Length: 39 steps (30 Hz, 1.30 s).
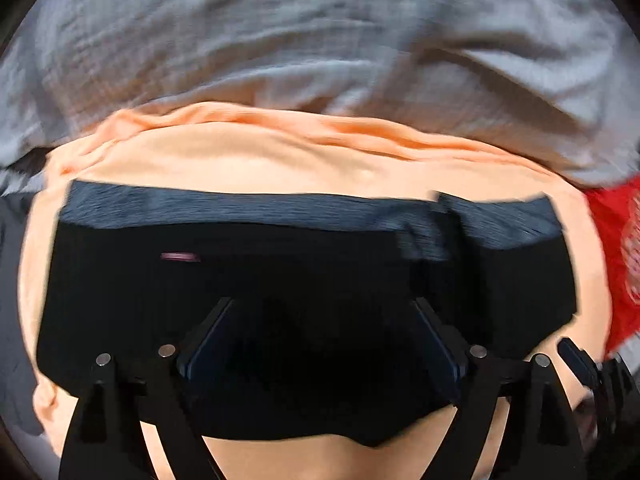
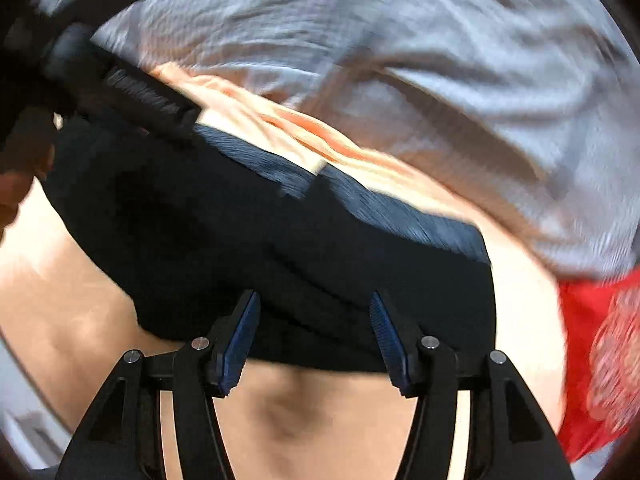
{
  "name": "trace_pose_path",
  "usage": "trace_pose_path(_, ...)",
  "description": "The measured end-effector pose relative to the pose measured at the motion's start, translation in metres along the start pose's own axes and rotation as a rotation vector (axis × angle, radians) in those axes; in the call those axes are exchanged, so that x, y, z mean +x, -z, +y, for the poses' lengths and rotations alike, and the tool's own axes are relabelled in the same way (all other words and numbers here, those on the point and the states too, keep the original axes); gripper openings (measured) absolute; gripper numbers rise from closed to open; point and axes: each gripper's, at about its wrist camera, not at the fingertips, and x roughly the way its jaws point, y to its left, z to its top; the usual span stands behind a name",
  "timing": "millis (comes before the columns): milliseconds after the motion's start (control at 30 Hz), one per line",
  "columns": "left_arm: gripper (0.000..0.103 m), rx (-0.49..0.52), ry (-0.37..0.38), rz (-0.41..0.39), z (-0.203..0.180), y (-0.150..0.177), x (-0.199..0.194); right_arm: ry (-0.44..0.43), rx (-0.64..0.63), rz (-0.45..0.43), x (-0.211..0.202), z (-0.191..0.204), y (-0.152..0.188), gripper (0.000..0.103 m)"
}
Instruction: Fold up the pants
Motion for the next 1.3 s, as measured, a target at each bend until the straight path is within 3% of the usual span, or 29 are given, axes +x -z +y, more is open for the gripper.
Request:
trace_pose_path(167,0.087,0.061,0.122,0.036,-0.050,0.006,0.007,-0.305,0.443,0.089,0.001,-0.100,0.033,0.061)
trace_pose_path(333,0.087,0.108,0.124,0.070,-0.088,0.009,0.025,-0.594,0.935,0.106,0.033,-0.167,0.072,0.054)
trace_pose_path(400,0.087,0.105,0.116,0.084,-0.093,0.008,0.036,-0.674,1.038,0.093,0.042,-0.177,0.080,0.054)
trace_pose_path(600,0.083,0.078,0.106,0.098,-0.100,0.009,0.051,-0.810,1.167,0.136,0.076,-0.173,0.088,0.045)
trace_pose_path(700,0.058,0.094,0.078,0.114,-0.108,0.010,0.057,-0.847,1.247,0.130,0.091,-0.172,0.089,0.042)
trace_pose_path(767,0.037,0.085,0.099,0.116,-0.108,0.010,0.057,-0.856,1.318,0.141,0.098,-0.173,0.092,0.022)
trace_pose_path(800,0.035,0.074,0.114,0.118,-0.108,0.009,0.058,-0.854,1.346,0.155,0.101,-0.173,0.094,0.006)
trace_pose_path(900,0.032,0.064,0.131,0.099,-0.109,0.008,0.049,-0.881,1.393,0.154,0.101,-0.175,0.097,0.005)
trace_pose_path(1033,0.032,0.081,0.145,0.089,-0.108,0.020,0.036,-0.870,1.294,0.146,0.078,-0.175,0.092,0.005)
trace_pose_path(1167,0.032,0.073,0.118,0.143,-0.098,0.044,0.051,-0.832,1.236,0.219,0.080,-0.160,0.102,0.005)
trace_pose_path(1300,0.033,0.059,0.103,0.136,-0.093,0.053,0.056,-0.840,1.284,0.251,0.094,-0.152,0.118,0.005)
